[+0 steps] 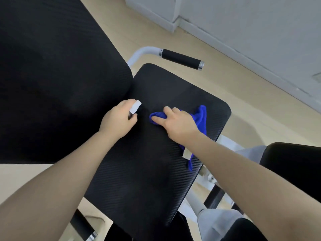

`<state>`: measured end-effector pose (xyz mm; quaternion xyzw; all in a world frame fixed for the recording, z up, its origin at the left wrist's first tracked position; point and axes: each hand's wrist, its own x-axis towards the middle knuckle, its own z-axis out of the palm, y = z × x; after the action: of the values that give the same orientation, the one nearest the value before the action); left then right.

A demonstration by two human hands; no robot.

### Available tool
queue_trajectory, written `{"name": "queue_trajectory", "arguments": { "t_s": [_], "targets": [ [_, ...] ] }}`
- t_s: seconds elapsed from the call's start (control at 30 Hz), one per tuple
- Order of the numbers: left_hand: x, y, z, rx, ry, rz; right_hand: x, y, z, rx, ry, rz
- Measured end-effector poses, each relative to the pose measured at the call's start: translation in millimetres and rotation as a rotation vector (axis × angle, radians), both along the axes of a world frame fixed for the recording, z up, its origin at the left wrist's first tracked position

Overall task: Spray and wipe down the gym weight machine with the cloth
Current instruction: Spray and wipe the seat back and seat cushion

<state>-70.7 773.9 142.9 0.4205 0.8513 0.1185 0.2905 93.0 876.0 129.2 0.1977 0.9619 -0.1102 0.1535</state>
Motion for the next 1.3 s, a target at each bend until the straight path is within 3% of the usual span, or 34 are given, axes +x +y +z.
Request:
{"name": "queue_trajectory", "arguments": {
  "t_s": [0.17,0.27,0.33,0.47,0.6,0.67,0.73,0.8,0.87,1.03,1.17,1.3],
  "targets": [
    [-5.8,-8.1,-2.8,0.033,0.084,0.07,-14.6,94.5,-1.2,0.143,-0.001,-0.55],
    [0.8,-12.4,-10.5,-0.089,0.197,0.023,-39.6,83.1,-10.0,0.163,-0.015,-0.687],
    [6.2,-16.5,-16.6,-0.177,0.208,-0.015,-53.0,50.4,-12.2,0.132,0.03,-0.611],
    [0.9,-20.9,-17.7,-0.212,0.172,0.011,-63.0,-12.5,-15.8,0.029,0.026,-0.222],
    [-2.5,-15.6,-13.7,-0.165,0.135,0.063,-61.7,38.9,-7.9,0.052,0.009,0.096],
    [-2.8,-14.6,-13.8,-0.146,0.138,0.064,-67.8,83.1,-4.8,0.135,-0.014,-0.017],
    [-2.7,-14.9,-14.9,-0.13,0.143,0.066,-75.4,108.1,-5.5,0.184,-0.045,-0.282],
    [-3.6,-15.9,-17.9,-0.115,0.148,0.076,-91.5,106.8,-12.4,0.111,-0.034,-0.553],
    [-3.1,-15.9,-19.9,-0.108,0.15,0.074,-112.9,88.1,-17.9,0.023,0.048,-0.675],
    [-5.4,-16.4,-17.6,-0.121,0.081,0.097,-144.7,18.1,-23.2,-0.162,0.091,-0.423],
    [-5.1,-24.4,-13.4,-0.174,0.02,0.05,-120.5,55.6,-19.9,-0.015,0.05,-0.212],
    [-6.6,-27.8,-16.0,-0.139,-0.025,0.115,-103.7,89.7,-19.5,0.162,0.03,-0.46]
  ]
}}
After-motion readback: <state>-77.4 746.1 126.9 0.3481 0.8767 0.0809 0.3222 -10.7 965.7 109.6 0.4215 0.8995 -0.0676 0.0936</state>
